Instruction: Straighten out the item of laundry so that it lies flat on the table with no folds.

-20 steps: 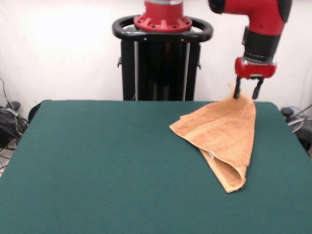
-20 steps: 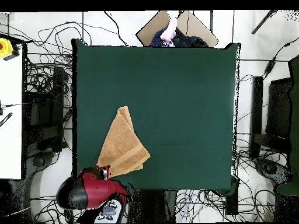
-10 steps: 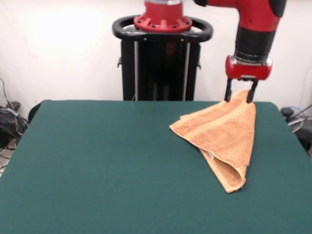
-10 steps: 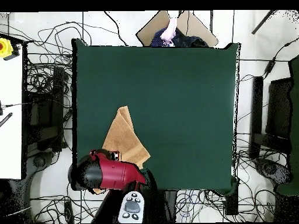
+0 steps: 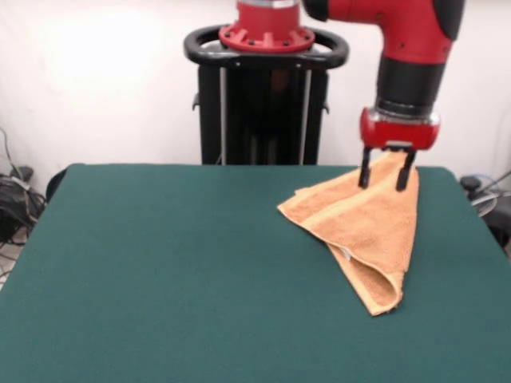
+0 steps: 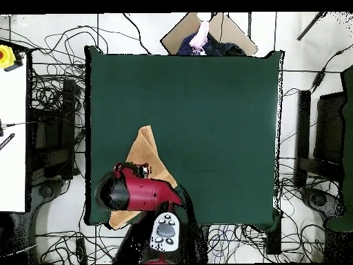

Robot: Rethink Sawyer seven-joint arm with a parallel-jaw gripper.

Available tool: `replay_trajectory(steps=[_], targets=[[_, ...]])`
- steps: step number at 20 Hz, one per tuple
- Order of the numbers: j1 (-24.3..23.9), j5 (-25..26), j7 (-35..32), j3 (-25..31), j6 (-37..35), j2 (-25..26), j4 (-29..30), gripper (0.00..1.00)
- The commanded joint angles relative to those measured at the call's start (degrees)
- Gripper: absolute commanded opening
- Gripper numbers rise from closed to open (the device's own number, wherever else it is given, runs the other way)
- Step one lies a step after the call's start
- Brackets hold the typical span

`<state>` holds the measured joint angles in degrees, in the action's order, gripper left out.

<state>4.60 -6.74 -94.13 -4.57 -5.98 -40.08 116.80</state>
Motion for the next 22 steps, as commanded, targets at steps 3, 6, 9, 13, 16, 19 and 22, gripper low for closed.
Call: replay_trajectory(steps=[3, 6, 9, 13, 16, 19, 22], targets=[[-6.9, 7.9, -4.5, 1.0, 4.6, 4.2, -0.6, 1.0], [-7.8, 9.7, -5.2, 1.0, 4.8, 4.0, -0.1, 1.0], [-9.0, 11.6, -5.8, 1.2, 6.0, 4.3, 0.4, 1.0], [-10.6, 14.4, -6.8, 1.2, 9.5, 6.5, 0.6, 1.0], [-11.6, 16.5, -7.6, 1.5, 12.7, 9.0, 1.1, 1.0], [-11.8, 18.3, -8.2, 1.6, 16.0, 13.0, 0.4, 1.0], [-12.5, 19.9, -8.5, 2.4, 19.1, 17.9, -0.4, 1.0]])
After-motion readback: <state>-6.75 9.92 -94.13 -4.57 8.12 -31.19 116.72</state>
